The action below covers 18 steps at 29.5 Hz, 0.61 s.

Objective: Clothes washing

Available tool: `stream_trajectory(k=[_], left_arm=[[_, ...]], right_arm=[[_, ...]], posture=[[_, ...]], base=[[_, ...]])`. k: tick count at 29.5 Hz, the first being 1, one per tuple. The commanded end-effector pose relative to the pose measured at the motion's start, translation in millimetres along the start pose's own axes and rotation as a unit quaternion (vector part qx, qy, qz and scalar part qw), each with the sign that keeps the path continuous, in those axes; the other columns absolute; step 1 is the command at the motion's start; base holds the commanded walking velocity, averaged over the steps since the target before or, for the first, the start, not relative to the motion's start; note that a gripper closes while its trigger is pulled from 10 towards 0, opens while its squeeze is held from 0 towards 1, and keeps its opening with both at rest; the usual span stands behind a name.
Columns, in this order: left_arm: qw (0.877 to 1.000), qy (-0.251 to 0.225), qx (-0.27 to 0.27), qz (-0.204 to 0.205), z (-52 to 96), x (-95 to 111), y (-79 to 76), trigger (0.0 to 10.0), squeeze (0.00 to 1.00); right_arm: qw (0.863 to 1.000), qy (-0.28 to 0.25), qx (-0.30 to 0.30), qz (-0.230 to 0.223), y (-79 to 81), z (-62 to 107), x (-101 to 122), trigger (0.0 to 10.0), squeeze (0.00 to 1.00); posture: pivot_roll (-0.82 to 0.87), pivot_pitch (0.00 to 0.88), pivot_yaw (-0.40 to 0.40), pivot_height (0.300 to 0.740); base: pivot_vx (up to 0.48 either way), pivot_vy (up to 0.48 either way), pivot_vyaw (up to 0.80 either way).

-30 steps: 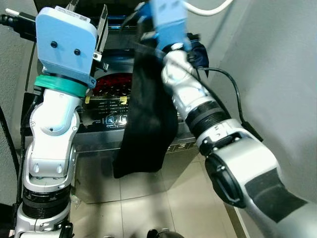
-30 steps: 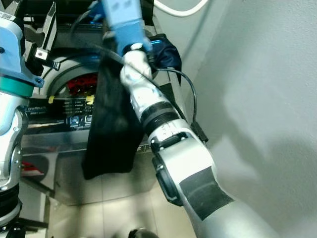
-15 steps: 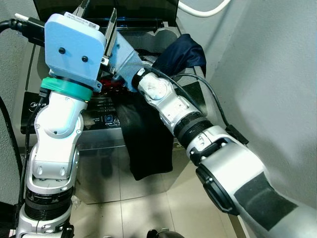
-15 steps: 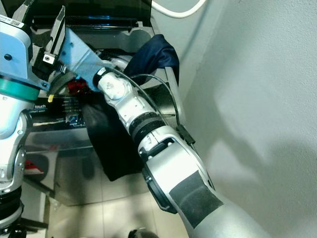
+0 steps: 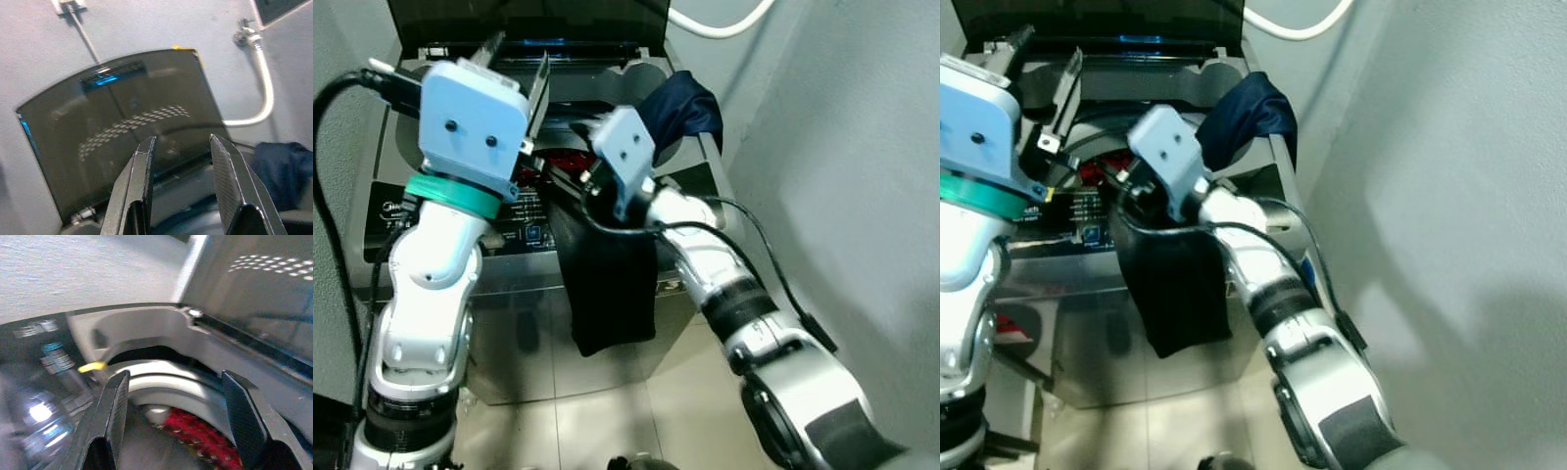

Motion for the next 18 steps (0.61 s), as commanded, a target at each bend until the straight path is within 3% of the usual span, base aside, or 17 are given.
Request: stream_trajectory(k=[1,4,9,14,16,18], left_arm=[[1.0,0.001,-0.023,0.016,6.1,4,-7.8,10.0,0.0],[0.996,0.008,-0.074,0.057,17.5,7,-18.5,10.0,0.0],[0.988,0.013,-0.12,0.092,24.1,11,-18.8,10.0,0.0],[0.987,0.029,-0.142,0.073,34.8,5,-8.8,10.0,0.0],[0.992,0.055,-0.108,0.04,42.0,-3,2.8,10.0,0.0],[0.993,0.061,-0.096,0.034,43.5,-4,5.4,10.0,0.0]], right_arm=[[1.0,-0.002,-0.001,-0.011,5.4,8.1,-4,10.0,0.0],[0.999,-0.009,-0.041,-0.008,5.3,26.1,-8,10.0,0.0],[0.998,-0.029,-0.058,-0.014,8.8,36.6,0,10.0,0.0],[0.999,-0.024,-0.021,-0.016,26.4,42.1,1,10.0,0.0],[1.0,-0.011,0.018,-0.016,42.6,44.7,-1,10.0,0.0],[1.0,-0.009,0.024,-0.017,45.8,44.9,-2,10.0,0.0]], posture=[[0.12,0.089,-0.021,0.74],[0.12,0.09,-0.021,0.74],[0.13,0.093,-0.027,0.74],[0.13,0.093,-0.028,0.74],[0.14,0.093,-0.031,0.74],[0.14,0.093,-0.032,0.74]], base=[[0.0,0.0,0.0],[0.0,0.0,0.0],[0.0,0.0,0.0],[0.0,0.0,0.0],[0.0,0.0,0.0],[0.0,0.0,0.0]])
Point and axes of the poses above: a point about 5 cm out from each wrist's last joint towards the gripper, its own z axis pointing back from the gripper into the wrist, its own x axis along the axis of the wrist's last joint, y = z × x, the point moved 5 cm from there along -z, pointing out of the wrist towards the gripper, and after that the axes turned 8 degrees about -z, right-handed, at the moved point
